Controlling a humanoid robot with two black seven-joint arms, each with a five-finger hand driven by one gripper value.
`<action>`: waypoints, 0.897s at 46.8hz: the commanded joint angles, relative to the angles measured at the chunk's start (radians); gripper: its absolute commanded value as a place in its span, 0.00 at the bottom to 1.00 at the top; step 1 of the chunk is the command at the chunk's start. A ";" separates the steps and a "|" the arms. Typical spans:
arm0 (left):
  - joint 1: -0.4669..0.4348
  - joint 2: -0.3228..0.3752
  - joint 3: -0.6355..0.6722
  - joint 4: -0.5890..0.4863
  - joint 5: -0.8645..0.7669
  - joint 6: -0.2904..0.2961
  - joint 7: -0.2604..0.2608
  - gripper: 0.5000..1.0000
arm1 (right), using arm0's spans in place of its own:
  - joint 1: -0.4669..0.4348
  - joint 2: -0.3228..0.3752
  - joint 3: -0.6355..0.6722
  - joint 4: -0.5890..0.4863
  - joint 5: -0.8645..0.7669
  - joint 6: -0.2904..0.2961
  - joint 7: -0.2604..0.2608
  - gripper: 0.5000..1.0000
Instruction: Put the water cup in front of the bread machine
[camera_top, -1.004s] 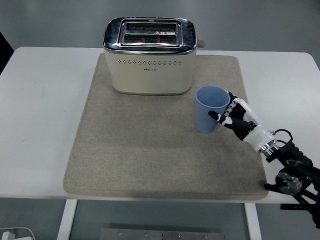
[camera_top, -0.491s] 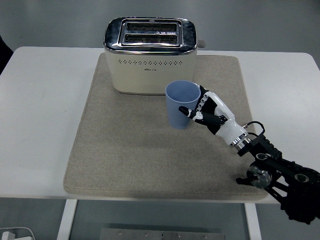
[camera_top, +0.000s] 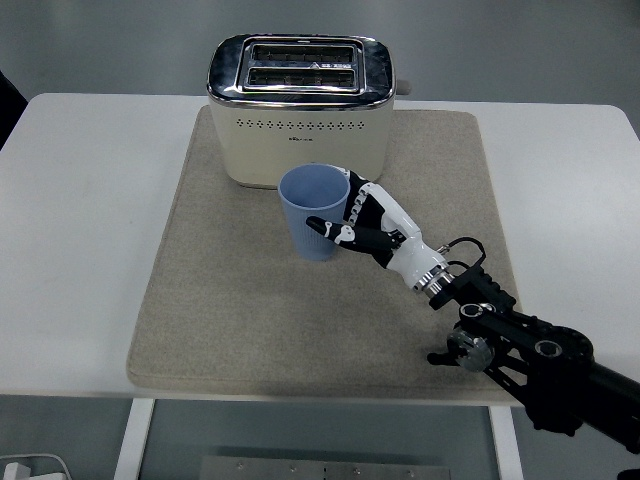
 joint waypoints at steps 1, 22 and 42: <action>0.000 0.000 0.000 0.000 0.000 0.000 0.000 1.00 | 0.006 0.010 -0.009 -0.011 0.000 0.000 0.000 0.00; 0.000 0.000 0.000 0.000 0.000 0.000 0.000 1.00 | 0.010 0.048 -0.010 -0.025 0.000 -0.025 0.000 0.08; 0.000 0.000 0.000 0.000 0.000 0.000 0.000 1.00 | 0.000 0.050 -0.010 -0.025 0.003 -0.028 0.000 0.62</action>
